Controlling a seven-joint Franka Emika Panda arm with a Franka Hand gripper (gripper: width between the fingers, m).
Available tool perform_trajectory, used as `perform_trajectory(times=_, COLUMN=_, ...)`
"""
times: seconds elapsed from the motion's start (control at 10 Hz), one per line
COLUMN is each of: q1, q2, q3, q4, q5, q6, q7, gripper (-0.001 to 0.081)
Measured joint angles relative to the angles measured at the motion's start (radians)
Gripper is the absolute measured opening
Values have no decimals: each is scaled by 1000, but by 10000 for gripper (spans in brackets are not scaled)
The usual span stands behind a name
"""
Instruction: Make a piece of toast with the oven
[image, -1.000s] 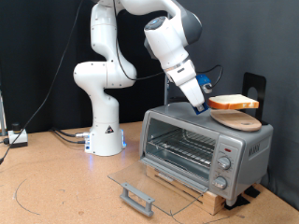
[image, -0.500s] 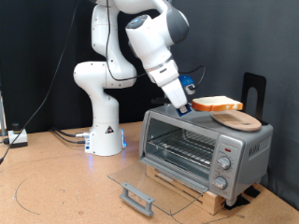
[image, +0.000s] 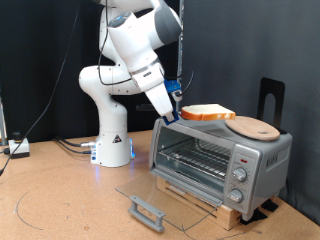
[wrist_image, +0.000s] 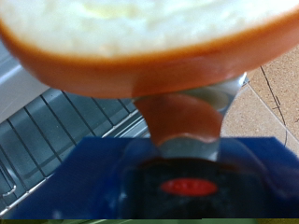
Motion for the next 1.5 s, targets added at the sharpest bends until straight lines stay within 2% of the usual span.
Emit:
perform_trajectory(times=0.1, q1=0, q2=2, q3=-10, q4=0, q5=3, q6=-18, q7=-14, gripper=397)
perform_trajectory(times=0.3, q1=-12, q2=2, q3=-81, q4=0, q5=3, q6=-71, q7=-106, gripper=397)
perform_trajectory(times=0.6, q1=-58, q2=8, q3=-167, q4=10, q5=-84, q6=-104, q7=-237, gripper=397)
perform_trajectory(times=0.8, q1=-99, q2=23, q3=-201, q4=22, q5=-145, q6=-105, q7=-243, gripper=397)
perform_trajectory(times=1.1, q1=-147, q2=84, q3=-257, q4=70, q5=-208, q6=-139, q7=-262, gripper=397)
perform_trajectory(times=1.2, q1=-154, q2=117, q3=-267, q4=96, q5=-212, q6=-160, q7=-274, gripper=397)
perform_trajectory(times=1.3, q1=-154, q2=116, q3=-265, q4=93, q5=-212, q6=-153, q7=-273, gripper=397)
perform_trajectory(times=1.5, q1=-149, q2=117, q3=-258, q4=56, q5=-218, q6=-98, q7=-335, gripper=397)
